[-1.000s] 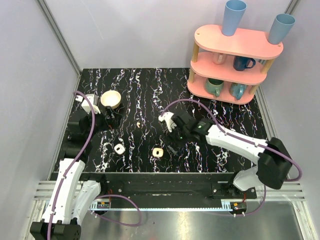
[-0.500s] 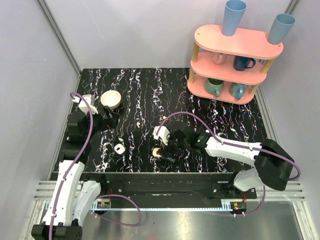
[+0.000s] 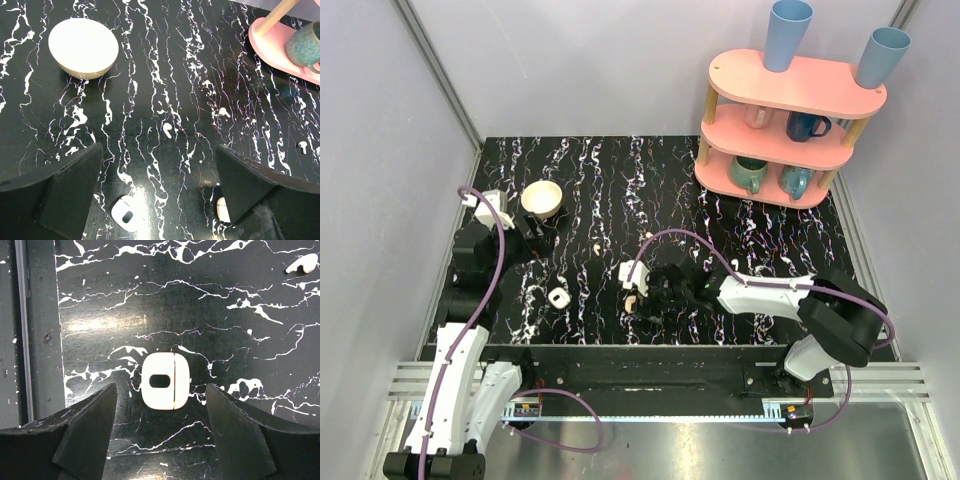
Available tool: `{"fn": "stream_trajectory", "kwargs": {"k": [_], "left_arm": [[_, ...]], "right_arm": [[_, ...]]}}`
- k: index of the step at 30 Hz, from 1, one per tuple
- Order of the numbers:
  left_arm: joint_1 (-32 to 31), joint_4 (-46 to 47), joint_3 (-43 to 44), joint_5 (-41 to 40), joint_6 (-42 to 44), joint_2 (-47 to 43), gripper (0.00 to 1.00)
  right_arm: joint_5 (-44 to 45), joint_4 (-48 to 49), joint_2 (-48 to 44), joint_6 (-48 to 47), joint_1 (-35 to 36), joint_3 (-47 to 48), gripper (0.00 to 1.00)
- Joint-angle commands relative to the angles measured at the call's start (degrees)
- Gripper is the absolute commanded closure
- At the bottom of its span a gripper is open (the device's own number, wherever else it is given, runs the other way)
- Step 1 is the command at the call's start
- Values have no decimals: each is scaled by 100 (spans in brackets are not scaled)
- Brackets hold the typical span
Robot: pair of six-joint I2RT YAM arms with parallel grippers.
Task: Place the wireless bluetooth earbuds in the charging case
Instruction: Pick up the charging case from the center of the board.
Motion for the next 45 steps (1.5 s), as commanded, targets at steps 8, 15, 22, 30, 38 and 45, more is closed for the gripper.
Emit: {"fn": "stream_trajectory", "kwargs": {"k": [8, 15, 22, 30, 38, 45], "left_arm": [[37, 129, 109, -260, -56, -60, 1], [46, 129, 109, -277, -65, -25, 1], [55, 129, 109, -269, -74, 1, 1], [72, 120, 109, -260, -74, 36, 1], [81, 147, 109, -233, -82, 45, 1], [90, 164, 100, -198, -82, 54, 1]], "right_arm": [[-29, 769, 528, 95, 15, 85, 32], [-144, 927, 529, 52, 15, -38, 31], [155, 1121, 669, 95, 15, -152, 33], [-56, 1016, 757, -71, 15, -143, 32], [-100, 1086, 801, -142, 15, -196, 33], [-152, 893, 889, -387, 15, -222, 36]]}}
